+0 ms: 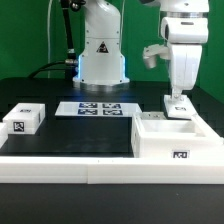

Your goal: Assemble cabinet

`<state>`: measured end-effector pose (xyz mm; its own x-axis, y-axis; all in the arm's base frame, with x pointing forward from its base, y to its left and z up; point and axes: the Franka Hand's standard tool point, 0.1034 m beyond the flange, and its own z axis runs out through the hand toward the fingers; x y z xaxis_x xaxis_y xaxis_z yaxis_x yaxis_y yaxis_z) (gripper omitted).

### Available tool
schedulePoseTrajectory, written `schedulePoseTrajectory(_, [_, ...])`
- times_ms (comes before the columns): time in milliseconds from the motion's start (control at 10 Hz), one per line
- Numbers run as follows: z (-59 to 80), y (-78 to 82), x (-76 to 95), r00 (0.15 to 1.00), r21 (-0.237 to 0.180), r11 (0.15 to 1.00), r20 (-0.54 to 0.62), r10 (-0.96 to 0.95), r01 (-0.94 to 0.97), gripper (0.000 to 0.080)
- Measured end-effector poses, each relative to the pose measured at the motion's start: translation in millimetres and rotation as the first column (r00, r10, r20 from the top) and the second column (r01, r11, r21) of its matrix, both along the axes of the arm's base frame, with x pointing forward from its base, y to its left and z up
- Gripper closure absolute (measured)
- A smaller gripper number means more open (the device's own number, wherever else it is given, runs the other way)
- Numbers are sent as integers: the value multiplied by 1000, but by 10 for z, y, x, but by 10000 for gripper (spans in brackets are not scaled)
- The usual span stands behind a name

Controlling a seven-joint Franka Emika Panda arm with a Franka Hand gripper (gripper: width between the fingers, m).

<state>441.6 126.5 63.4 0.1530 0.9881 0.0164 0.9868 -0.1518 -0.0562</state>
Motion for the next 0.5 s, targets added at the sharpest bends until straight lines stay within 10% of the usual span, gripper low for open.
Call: schedulePoseTrajectory(500, [22,-90,83,1000,-2,1000,-2,5,-5,731])
